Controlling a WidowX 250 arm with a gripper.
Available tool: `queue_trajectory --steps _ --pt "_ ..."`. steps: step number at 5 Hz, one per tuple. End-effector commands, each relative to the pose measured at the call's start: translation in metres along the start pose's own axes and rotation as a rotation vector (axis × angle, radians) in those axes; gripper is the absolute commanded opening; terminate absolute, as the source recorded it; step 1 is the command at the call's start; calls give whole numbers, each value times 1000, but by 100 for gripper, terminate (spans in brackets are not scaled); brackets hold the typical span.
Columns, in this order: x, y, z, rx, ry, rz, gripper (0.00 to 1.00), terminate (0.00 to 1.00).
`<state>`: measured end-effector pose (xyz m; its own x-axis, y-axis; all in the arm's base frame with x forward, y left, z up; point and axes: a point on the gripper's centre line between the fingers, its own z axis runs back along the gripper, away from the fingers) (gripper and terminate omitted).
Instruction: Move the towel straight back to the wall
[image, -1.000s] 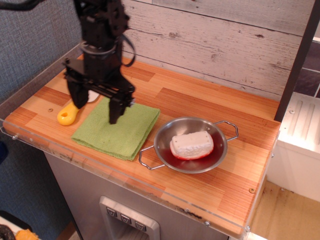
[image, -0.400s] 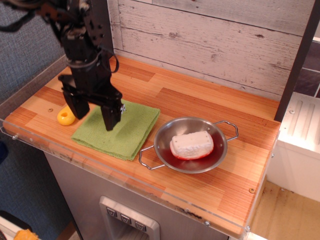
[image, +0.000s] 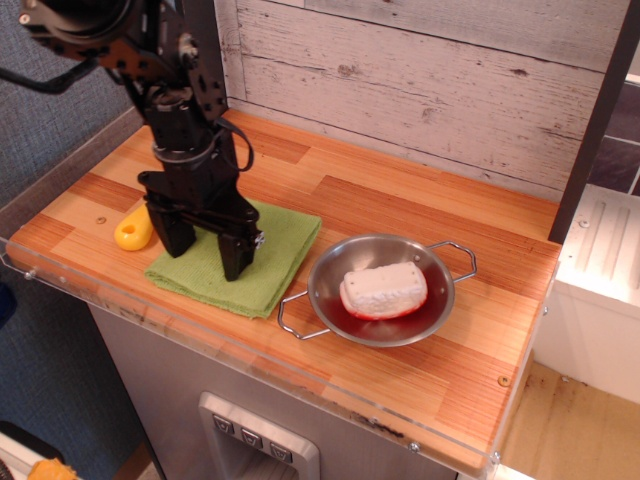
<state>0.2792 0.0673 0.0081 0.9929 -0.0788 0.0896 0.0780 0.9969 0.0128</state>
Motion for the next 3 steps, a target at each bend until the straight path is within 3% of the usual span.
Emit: queue_trajectory --steps 1,3 --pt "44 -13 -34 107 108 -6 100 0" --pt "101 -19 -44 65 56 -29 100 0"
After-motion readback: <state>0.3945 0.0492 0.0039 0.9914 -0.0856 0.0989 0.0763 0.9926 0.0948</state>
